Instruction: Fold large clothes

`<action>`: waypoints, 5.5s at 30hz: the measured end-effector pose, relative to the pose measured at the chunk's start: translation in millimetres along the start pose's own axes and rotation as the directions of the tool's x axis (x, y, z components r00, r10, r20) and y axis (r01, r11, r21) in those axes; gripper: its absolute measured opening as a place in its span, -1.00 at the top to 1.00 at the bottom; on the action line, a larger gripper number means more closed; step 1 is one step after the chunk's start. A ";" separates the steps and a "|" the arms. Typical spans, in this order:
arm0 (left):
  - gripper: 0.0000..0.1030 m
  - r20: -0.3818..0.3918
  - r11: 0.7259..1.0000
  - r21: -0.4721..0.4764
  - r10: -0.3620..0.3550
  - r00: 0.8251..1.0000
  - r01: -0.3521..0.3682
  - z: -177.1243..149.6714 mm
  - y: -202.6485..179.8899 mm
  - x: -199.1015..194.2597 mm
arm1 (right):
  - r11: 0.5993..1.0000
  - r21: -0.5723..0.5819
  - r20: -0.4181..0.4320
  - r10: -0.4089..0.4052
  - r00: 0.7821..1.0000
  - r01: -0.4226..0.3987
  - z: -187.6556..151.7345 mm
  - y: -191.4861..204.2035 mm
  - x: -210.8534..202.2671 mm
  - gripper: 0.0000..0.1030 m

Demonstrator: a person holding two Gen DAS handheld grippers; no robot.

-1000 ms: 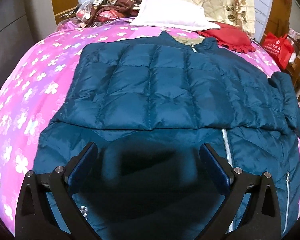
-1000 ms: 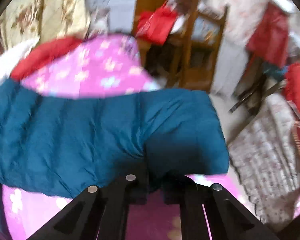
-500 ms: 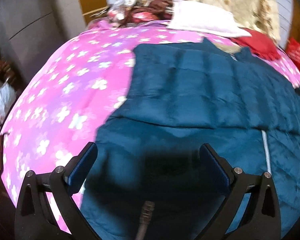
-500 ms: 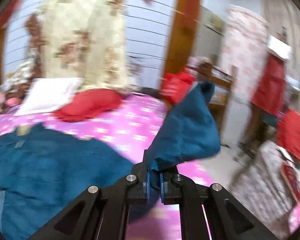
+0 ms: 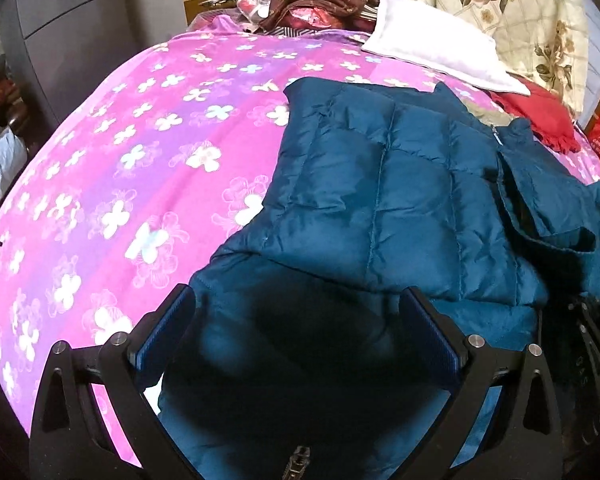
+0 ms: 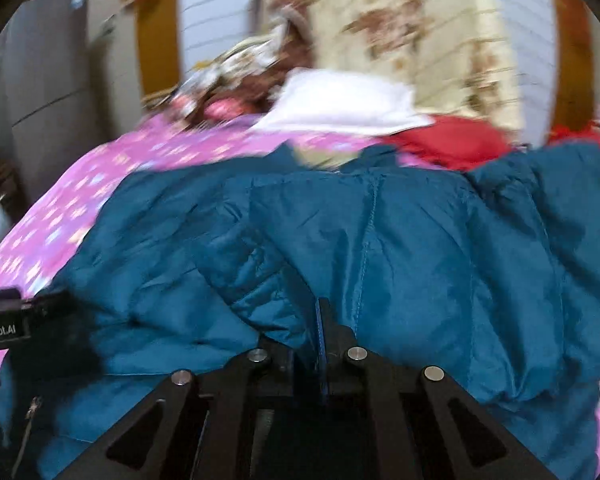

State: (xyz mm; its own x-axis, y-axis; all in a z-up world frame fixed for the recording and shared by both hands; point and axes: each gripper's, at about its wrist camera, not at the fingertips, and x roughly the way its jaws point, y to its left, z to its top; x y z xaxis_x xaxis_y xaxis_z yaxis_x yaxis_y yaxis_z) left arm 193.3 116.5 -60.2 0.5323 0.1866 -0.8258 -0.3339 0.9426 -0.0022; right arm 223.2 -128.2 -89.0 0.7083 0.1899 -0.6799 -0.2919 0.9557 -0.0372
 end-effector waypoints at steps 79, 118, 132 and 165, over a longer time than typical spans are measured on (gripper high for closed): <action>-0.41 0.065 0.998 0.030 -0.059 0.996 0.057 15.2 -62.4 33.7 | 0.985 0.168 -0.053 0.048 0.997 -0.039 87.2 -190.7 13.5 -0.79; -0.62 0.087 0.989 0.091 -0.120 0.989 0.112 9.1 -80.8 27.5 | 0.978 0.175 -0.123 -0.096 0.988 0.117 11.3 -123.2 28.8 -1.00; -0.99 0.067 0.994 0.045 -0.107 0.992 0.104 7.9 -75.1 39.2 | 0.978 0.172 -0.123 -0.096 0.988 0.116 7.3 -121.9 35.5 -1.00; -0.99 0.081 0.990 0.025 -0.142 0.987 0.140 6.5 -70.4 41.3 | 0.974 0.191 -0.157 -0.090 0.984 0.119 8.3 -125.2 42.8 -1.00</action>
State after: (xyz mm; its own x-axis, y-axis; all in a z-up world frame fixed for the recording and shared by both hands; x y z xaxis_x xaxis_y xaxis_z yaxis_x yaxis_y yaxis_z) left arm 243.9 59.6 -90.5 0.6352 0.0728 -0.7689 -0.2362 0.9662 -0.1036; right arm 295.4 -237.9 -107.3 0.6219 0.0658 -0.7803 -0.0769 0.9968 0.0227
